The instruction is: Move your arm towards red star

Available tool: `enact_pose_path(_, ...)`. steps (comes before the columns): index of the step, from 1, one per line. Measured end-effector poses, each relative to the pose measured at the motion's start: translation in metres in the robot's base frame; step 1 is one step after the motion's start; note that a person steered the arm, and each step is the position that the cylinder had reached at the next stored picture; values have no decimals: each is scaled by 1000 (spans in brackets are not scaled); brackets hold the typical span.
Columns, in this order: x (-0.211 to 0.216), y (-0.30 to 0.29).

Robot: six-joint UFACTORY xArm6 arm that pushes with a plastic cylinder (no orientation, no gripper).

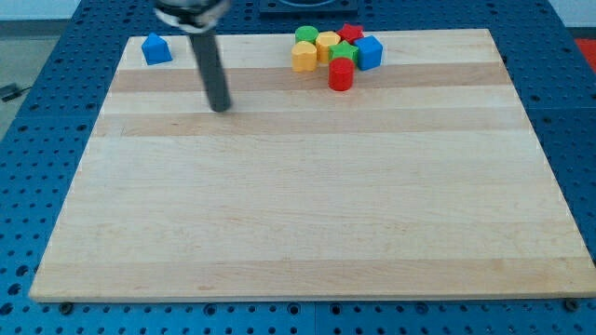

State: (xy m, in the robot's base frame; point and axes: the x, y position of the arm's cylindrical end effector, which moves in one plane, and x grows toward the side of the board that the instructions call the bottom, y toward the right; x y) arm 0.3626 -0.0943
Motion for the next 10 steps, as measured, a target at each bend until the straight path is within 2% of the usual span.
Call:
enact_pose_path(2, 32, 181)
enact_pose_path(3, 13, 280)
enact_pose_path(4, -45, 354)
enact_pose_path(5, -120, 373)
enact_pose_path(6, -170, 366)
enact_pose_path(8, -172, 354)
enact_pose_path(9, -171, 314)
enact_pose_path(10, -170, 235)
